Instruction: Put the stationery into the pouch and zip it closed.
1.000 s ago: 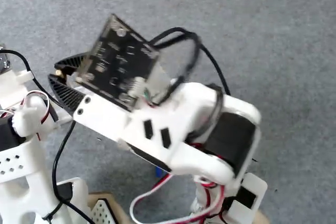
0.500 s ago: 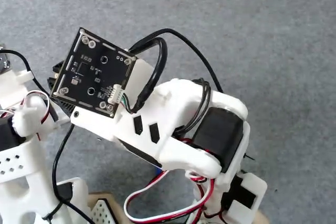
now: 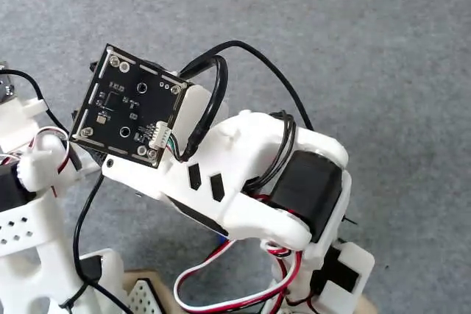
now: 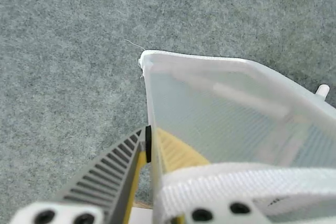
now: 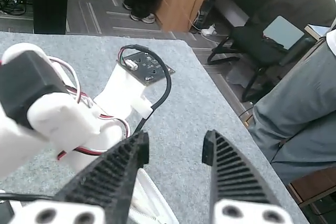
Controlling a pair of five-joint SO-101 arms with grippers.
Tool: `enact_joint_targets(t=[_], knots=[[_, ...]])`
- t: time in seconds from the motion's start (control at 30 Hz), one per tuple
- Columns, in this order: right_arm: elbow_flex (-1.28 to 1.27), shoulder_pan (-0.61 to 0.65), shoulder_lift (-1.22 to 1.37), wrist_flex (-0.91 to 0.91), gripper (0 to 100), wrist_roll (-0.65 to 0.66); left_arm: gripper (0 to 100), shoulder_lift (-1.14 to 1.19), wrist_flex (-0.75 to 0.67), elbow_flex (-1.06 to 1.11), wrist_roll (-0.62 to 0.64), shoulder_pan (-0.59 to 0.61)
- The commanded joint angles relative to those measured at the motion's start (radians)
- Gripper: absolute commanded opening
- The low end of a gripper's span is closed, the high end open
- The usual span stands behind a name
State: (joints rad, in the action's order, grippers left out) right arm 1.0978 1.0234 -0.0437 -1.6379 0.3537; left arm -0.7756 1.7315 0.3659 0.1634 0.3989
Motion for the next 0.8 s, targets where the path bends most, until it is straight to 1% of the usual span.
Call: enact_joint_targets(t=[0.0, 0.1, 0.3, 0.4, 0.57, 0.67, 0.77], knots=[[-0.002, -0.008, -0.024, -0.002, 18.4, 0.005, 3, 0.032, -0.025, 0.028, 0.006, 0.005], [0.007, -0.107, -0.025, -0.002, 18.4, 0.005, 3, 0.032, -0.025, 0.028, 0.006, 0.005], [-0.002, -0.448, -0.018, -0.002, 18.4, 0.003, 3, 0.032, -0.025, 0.028, 0.006, 0.005], [-0.004, -0.568, -0.016, -0.002, 18.4, 0.003, 3, 0.032, -0.025, 0.028, 0.006, 0.005], [-0.021, -0.721, -0.016, -0.003, 18.5, 0.003, 3, 0.032, -0.025, 0.028, 0.006, 0.005], [-0.096, -0.775, -0.016, -0.003, 18.5, 0.003, 3, 0.032, -0.025, 0.028, 0.006, 0.005], [-0.232, -0.804, -0.016, -0.003, 18.6, 0.003, 3, 0.032, -0.025, 0.028, 0.006, 0.005]])
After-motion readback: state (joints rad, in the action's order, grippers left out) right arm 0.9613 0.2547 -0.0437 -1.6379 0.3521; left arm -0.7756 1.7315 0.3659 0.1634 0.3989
